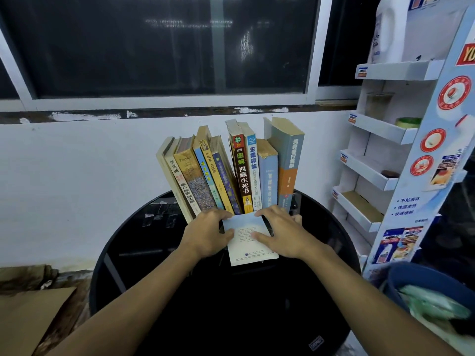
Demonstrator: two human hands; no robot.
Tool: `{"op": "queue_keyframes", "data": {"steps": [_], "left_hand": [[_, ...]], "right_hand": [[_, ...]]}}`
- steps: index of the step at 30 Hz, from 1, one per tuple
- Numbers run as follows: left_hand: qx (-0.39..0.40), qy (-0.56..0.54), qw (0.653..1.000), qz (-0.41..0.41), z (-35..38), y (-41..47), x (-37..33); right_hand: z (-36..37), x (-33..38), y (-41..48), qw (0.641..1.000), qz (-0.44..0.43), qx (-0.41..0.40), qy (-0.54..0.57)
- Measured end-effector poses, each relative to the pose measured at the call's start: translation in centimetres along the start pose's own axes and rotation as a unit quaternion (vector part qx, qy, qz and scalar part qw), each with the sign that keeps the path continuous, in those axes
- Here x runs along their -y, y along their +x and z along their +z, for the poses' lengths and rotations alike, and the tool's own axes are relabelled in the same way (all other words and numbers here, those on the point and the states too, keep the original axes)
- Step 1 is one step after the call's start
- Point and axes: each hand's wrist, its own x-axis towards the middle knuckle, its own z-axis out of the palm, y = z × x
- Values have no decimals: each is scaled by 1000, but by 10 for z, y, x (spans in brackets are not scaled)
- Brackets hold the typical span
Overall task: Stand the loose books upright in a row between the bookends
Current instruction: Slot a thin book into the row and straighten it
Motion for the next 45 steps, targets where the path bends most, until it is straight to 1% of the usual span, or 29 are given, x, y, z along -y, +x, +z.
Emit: {"op": "queue_keyframes", "data": {"steps": [4,7,12,16,17,20,23,27,30,34,36,39,45], "left_hand": [[19,17,999,-34,11,1,7],[11,4,998,-56,14,4,7],[13,-89,990,-110,14,5,6],[-22,-183,976,-111,16,-2,8],[-37,-222,968,-108,15,-5,7],[-82,-357,926,-93,10,-18,1],[-131,-424,894,-59,6,-29,-5],[-123,-544,829,-49,3,-40,-21],[-125,-545,829,-14,10,-46,-35],[-116,-518,847,24,15,-48,-57],[-103,-503,857,48,16,-49,-67],[-80,-482,868,86,22,-51,-83],[-77,-482,868,93,49,-52,-106]], "right_hand": [[6,1,4,999,24,42,-6],[7,4,8,997,40,70,22],[10,5,5,996,46,55,58],[11,5,2,994,50,30,94],[10,6,2,994,48,18,100],[4,11,-1,993,27,-26,111],[-7,20,-4,990,13,-54,133],[-15,27,-13,988,-2,-66,138],[-18,25,-22,986,-19,-67,149],[-34,27,-36,961,-50,-133,239],[-44,29,-44,953,-53,-156,256],[-56,25,-52,955,-53,-180,230],[-64,7,-66,966,-23,-201,161]]}}
